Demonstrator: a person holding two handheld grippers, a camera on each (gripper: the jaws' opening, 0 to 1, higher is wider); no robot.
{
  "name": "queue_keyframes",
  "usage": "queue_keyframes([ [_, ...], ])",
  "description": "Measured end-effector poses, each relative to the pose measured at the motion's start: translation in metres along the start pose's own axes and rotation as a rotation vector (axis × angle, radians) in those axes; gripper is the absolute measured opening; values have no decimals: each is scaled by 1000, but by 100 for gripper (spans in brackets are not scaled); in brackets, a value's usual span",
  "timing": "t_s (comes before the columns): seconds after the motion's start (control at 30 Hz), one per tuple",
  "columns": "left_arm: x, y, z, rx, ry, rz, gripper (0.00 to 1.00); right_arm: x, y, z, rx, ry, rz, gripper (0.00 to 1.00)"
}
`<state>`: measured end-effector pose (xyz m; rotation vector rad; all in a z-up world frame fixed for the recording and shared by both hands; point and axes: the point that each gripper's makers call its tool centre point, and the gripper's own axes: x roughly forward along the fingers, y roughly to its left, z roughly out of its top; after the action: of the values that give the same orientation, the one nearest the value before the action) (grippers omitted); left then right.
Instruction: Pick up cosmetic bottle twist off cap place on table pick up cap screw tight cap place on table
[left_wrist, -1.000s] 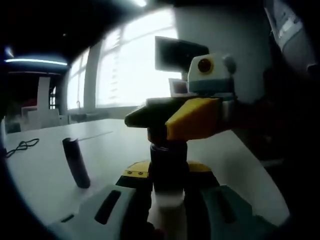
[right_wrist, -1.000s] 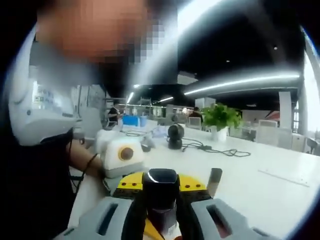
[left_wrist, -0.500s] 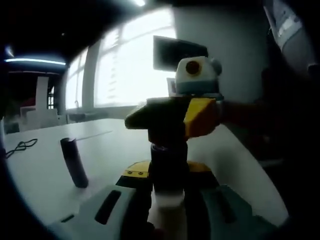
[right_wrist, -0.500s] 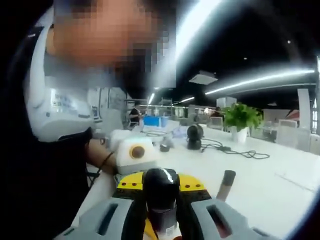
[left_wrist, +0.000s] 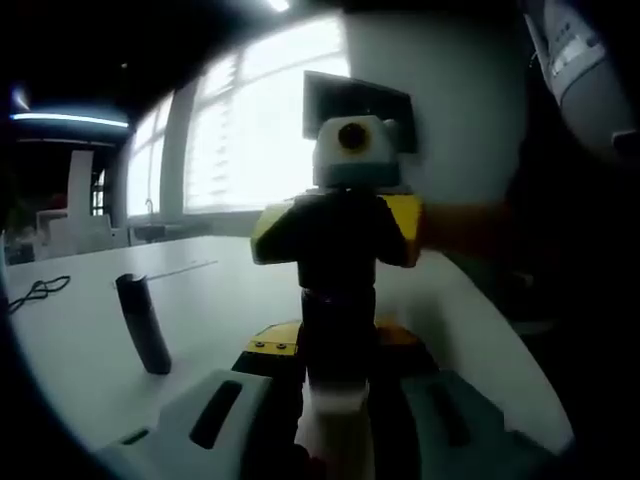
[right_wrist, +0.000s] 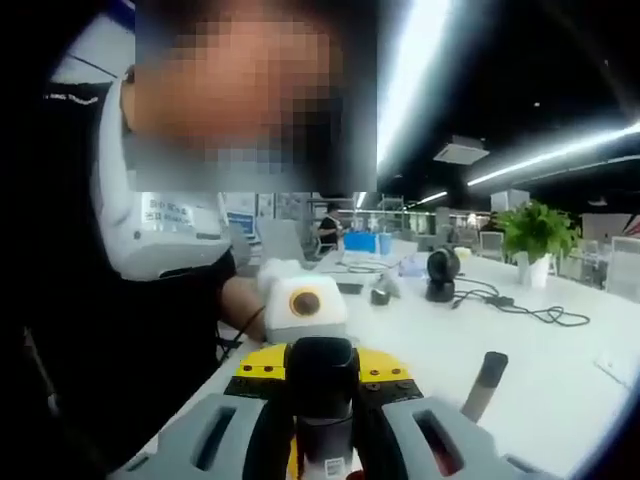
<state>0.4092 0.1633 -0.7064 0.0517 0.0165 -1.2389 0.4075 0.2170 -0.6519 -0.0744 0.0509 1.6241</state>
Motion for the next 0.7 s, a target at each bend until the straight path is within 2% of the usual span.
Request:
queue_keyframes([
  [0.13,0,-2,0,-3,0,-8,14,-2,1,0,11,-16,64,16],
  [0.33,0,-2,0,-4,1,-12,14,0,3,1,17,-31,113,16],
  [0.53,0,-3,0,-2,0,-16,14,-1,4,1,8,-28,116,16],
  [0.7,0,-3,0,-9,2,-12,14,-4,0,4,22,-15,84,17],
])
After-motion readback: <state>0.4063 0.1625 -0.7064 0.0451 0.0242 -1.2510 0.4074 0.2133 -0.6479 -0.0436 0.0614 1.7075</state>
